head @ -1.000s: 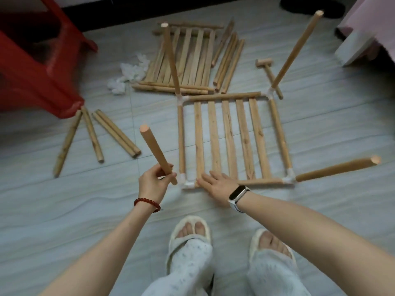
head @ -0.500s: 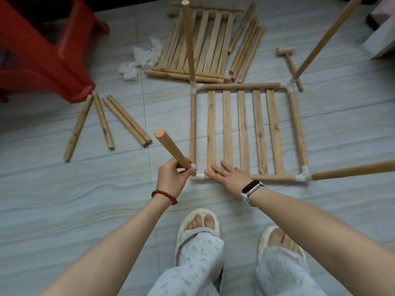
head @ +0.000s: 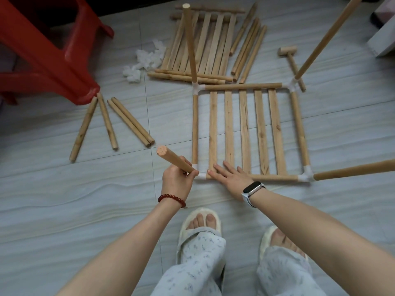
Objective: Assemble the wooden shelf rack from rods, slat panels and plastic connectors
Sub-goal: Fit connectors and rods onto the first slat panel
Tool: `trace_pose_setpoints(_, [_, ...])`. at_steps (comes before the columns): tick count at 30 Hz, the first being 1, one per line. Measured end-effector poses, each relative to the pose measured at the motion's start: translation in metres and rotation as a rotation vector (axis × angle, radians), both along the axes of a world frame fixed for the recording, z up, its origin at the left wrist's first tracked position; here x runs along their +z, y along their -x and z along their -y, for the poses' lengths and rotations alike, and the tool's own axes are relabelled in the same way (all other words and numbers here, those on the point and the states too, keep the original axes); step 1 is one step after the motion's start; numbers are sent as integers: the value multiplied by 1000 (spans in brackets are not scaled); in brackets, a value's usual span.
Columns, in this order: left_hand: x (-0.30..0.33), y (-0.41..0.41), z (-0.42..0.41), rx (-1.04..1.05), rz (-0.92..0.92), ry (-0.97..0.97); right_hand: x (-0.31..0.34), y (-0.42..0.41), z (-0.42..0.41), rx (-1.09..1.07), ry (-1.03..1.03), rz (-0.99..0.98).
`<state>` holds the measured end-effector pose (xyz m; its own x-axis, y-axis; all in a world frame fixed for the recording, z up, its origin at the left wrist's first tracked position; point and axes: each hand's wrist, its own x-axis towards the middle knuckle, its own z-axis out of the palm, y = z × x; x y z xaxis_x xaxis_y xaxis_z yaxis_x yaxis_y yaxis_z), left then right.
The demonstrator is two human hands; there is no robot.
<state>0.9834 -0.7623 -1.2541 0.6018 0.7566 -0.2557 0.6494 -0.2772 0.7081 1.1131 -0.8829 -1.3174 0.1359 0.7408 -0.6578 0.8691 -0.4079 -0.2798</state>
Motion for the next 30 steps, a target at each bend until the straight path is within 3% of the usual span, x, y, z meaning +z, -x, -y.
trace_pose_setpoints(14, [3,-13,9,124,-19,-14,1,-1,9,-71,10,53])
trace_pose_setpoints(21, [-4,-21,14,38,-43,-102,-4,-5,7,-99,7,76])
trace_pose_setpoints(26, [-1,-10,12,137,30,6,-4,-9,13,-70,9,46])
trace_pose_setpoints(30, [2,-5,11,110,10,-15,-2,-7,13,-48,4,91])
